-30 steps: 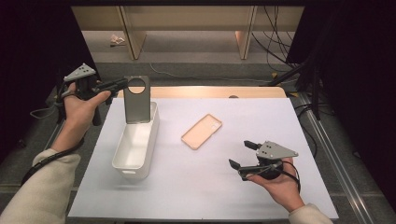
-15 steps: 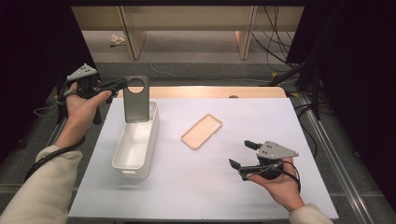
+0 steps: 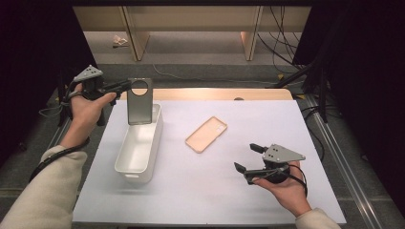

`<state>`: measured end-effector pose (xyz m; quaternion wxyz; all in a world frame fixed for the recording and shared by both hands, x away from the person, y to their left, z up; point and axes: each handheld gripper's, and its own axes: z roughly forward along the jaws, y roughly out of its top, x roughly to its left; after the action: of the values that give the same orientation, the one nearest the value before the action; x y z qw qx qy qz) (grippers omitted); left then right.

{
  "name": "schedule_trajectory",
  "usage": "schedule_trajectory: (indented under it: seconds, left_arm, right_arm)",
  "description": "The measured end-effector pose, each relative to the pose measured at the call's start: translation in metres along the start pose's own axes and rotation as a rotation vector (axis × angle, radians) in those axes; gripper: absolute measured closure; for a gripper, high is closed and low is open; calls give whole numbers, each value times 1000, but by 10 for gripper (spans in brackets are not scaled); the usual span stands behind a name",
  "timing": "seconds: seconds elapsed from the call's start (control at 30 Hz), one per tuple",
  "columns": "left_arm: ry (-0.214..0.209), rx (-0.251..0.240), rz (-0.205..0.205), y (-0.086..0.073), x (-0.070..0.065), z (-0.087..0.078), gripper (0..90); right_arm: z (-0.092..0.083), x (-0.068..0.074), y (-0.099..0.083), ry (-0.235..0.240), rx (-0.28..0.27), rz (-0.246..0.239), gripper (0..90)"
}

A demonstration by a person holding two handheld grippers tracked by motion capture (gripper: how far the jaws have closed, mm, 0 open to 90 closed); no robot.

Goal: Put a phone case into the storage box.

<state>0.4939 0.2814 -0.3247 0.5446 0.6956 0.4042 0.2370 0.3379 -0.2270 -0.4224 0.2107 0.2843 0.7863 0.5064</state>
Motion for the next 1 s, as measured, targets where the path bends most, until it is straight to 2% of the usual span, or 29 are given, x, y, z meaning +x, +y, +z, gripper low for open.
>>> schedule_trajectory:
  seconds: [0.23, 1.0]
  left_arm:
    - [-1, 10, 6, 0, 2, 5, 819]
    - [9, 13, -13, -1, 7, 22, 819]
  right_arm:
    - [0, 0, 0, 0, -1, -1, 165]
    - [0, 0, 0, -1, 0, 2, 166]
